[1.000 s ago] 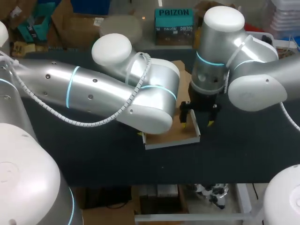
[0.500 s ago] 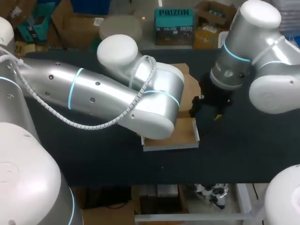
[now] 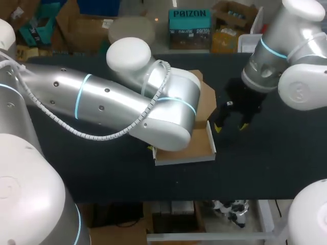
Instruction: Assemble the packaging by folding the flat box into shape, placing the metal phone stand inside, and closing the box properly
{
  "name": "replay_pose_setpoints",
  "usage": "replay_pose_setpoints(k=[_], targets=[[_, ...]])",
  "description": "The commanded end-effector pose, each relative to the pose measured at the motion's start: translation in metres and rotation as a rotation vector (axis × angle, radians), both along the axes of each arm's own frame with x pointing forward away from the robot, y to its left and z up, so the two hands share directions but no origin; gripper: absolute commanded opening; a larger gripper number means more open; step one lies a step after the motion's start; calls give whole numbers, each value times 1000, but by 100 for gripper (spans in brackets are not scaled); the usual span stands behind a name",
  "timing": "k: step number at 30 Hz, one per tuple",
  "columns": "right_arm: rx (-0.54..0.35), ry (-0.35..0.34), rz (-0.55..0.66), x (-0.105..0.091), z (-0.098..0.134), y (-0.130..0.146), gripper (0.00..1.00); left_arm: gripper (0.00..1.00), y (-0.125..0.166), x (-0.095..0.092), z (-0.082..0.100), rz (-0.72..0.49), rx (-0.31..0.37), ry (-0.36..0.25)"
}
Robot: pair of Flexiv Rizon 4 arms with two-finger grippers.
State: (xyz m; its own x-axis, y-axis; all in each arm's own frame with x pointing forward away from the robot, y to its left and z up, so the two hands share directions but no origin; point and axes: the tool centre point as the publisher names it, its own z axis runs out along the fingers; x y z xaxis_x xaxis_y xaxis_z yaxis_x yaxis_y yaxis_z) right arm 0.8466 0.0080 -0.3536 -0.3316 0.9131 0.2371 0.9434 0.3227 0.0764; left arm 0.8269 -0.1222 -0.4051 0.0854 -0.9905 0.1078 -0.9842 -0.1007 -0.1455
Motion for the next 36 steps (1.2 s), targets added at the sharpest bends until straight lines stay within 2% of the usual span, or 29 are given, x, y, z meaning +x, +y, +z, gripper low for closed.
replay_pose_setpoints(k=[1,11,15,16,18,19,22,23,28,32,36], targets=[[-6,16,5,3,1,1,100,0,0,4,0,-2,2,16],[-6,16,5,3,1,1,100,0,0,4,0,-2,2,16],[36,-62,112,6,0,-9,100,0,0,4,0,-2,2,16],[78,-91,175,6,2,-13,100,0,0,4,0,-2,2,16],[79,-125,203,7,4,-18,100,0,1,5,0,-24,12,6],[120,-134,249,6,5,-21,100,0,2,6,0,-36,15,-1],[148,-148,309,7,6,-29,100,0,6,6,0,-57,37,-16],[141,-147,295,8,7,-31,100,0,8,7,0,-53,48,-19],[197,-192,451,8,10,-38,100,0,17,8,3,-39,93,-35],[190,-200,509,9,11,-41,100,0,20,9,0,-24,116,-29],[206,-229,620,6,13,-42,100,0,22,8,-3,-22,123,-26]])
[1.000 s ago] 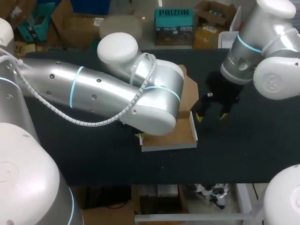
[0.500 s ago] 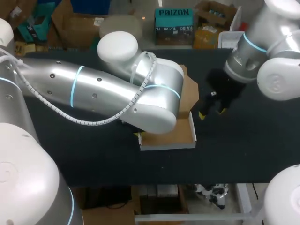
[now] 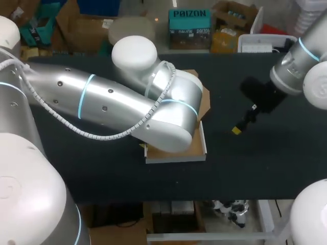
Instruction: Assemble the packaging by folding the flat box into shape, placing the metal phone stand inside, and closing the box properly
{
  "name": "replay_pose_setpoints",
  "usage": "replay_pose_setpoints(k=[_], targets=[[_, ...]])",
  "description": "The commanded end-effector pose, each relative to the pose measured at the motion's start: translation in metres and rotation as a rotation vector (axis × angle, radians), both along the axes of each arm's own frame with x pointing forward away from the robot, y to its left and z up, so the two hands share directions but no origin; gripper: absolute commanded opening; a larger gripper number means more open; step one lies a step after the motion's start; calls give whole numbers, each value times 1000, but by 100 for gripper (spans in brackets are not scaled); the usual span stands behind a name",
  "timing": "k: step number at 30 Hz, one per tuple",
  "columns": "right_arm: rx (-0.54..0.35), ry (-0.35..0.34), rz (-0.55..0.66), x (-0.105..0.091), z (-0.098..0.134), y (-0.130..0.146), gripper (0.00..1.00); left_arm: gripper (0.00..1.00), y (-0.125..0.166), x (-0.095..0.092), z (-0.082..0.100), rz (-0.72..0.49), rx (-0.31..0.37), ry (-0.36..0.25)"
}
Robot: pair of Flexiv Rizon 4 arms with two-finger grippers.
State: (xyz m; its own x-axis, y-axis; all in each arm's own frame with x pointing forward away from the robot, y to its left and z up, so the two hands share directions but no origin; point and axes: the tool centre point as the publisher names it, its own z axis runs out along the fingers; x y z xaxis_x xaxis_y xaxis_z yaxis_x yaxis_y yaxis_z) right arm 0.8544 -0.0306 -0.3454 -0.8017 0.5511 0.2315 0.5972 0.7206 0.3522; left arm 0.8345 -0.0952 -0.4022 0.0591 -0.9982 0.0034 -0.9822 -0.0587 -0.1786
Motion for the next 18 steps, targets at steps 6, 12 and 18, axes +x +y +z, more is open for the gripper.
replay_pose_setpoints(k=[6,12,18], targets=[[42,-23,184,-6,8,-11,100,0,-2,-1,-12,-5,33,6],[89,-67,335,-14,9,-22,100,0,1,-2,-13,-10,35,5],[89,-67,335,-14,9,-22,100,0,2,-5,-13,3,45,3]])
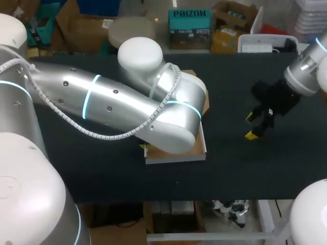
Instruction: Assemble the packaging by folding the flat box into shape, placing the metal phone stand inside, and closing the box properly
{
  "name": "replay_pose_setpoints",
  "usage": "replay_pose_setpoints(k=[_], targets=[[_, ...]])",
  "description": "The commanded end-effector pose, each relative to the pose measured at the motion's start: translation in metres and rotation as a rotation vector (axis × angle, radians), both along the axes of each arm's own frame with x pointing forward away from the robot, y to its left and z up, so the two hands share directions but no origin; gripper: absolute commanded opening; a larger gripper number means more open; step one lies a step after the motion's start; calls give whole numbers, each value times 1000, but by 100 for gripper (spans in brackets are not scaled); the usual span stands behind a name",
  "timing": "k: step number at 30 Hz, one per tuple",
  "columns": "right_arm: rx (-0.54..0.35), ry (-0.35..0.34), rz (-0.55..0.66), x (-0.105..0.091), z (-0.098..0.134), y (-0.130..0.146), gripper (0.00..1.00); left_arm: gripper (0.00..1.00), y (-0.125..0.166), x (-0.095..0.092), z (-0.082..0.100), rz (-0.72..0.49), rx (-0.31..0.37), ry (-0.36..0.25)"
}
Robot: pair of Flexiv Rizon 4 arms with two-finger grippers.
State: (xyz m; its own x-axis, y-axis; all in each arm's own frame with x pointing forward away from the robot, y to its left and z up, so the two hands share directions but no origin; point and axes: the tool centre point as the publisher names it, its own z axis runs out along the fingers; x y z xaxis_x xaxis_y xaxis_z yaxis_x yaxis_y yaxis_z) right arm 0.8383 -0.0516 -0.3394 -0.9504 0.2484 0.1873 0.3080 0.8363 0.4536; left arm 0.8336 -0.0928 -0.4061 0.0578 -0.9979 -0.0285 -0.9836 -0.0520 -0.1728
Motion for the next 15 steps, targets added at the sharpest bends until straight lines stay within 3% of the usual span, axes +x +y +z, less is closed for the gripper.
replay_pose_setpoints(k=[1,7,9,15], targets=[[6,20,12,2,3,-1,100,0,0,-4,-9,3,15,-5],[6,20,12,2,3,-1,100,0,-1,-4,-7,7,39,13],[12,-51,38,-4,3,-2,100,0,-1,-4,-6,12,35,28],[94,-127,-35,-18,-4,-10,100,0,-1,-4,-6,21,36,48]])
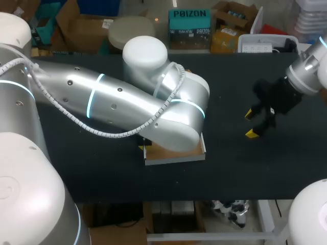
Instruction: Assemble the packaging by folding the flat box into shape, placing the metal phone stand inside, and closing the box properly
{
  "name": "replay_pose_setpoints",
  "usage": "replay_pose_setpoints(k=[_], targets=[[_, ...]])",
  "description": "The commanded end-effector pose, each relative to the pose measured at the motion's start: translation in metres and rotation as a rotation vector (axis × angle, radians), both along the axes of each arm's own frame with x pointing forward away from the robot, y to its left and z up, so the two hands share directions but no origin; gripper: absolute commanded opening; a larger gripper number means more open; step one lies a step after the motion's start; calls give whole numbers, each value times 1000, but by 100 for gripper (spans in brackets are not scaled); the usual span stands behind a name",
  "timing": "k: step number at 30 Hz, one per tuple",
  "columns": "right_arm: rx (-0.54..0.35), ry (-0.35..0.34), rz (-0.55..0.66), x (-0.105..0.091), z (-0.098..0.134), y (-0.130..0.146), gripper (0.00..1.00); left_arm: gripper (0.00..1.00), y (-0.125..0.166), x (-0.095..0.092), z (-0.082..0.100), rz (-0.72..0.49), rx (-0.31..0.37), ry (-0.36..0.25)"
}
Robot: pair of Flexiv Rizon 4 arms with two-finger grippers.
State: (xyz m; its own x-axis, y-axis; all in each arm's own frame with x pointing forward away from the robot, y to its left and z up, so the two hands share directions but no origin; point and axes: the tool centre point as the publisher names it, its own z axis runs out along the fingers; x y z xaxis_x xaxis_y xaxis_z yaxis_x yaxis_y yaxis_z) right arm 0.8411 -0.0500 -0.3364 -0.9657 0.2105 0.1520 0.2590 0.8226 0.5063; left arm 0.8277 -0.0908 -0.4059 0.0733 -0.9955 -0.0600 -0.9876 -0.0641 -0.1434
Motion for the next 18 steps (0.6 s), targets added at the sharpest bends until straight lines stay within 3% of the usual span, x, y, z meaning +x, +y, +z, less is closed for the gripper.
replay_pose_setpoints(k=[1,6,10,18], targets=[[54,-84,-86,-23,-7,-12,100,0,-3,1,-7,6,6,19],[89,-113,-150,-34,-6,-16,100,0,-4,1,-7,7,7,25],[98,-160,-130,-46,2,-15,100,0,-3,1,-5,5,12,25],[145,-181,-94,-53,11,-17,100,0,-4,2,-4,11,40,19]])
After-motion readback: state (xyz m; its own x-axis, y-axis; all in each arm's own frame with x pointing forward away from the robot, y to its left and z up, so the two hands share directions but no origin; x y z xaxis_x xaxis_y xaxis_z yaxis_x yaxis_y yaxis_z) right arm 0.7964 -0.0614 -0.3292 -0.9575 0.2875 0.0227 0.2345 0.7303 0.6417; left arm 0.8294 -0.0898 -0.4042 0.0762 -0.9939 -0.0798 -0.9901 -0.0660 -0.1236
